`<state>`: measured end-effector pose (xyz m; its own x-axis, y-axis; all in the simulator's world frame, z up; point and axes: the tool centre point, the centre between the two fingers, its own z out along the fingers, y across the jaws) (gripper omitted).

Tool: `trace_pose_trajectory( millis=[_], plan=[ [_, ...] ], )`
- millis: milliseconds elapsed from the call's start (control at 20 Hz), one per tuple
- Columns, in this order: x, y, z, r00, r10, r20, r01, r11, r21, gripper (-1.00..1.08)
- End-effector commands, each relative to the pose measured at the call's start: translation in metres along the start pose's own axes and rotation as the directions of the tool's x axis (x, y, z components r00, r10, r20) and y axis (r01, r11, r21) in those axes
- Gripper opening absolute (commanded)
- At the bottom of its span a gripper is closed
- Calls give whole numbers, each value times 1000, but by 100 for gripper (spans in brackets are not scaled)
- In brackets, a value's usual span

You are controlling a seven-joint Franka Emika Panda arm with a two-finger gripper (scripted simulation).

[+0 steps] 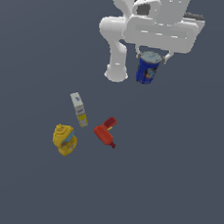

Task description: Pick up a designated object from a clutter of objects.

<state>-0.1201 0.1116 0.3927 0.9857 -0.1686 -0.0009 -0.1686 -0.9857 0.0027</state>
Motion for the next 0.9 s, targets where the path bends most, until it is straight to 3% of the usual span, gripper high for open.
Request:
trace_pose_trajectory(
  millis=[0, 850],
  plan=[
    [-3, -3, -6, 1000, 1, -2, -1, 1000, 1, -100],
    [12, -5, -33, 1000, 0, 1, 0, 1000, 0, -100]
  ],
)
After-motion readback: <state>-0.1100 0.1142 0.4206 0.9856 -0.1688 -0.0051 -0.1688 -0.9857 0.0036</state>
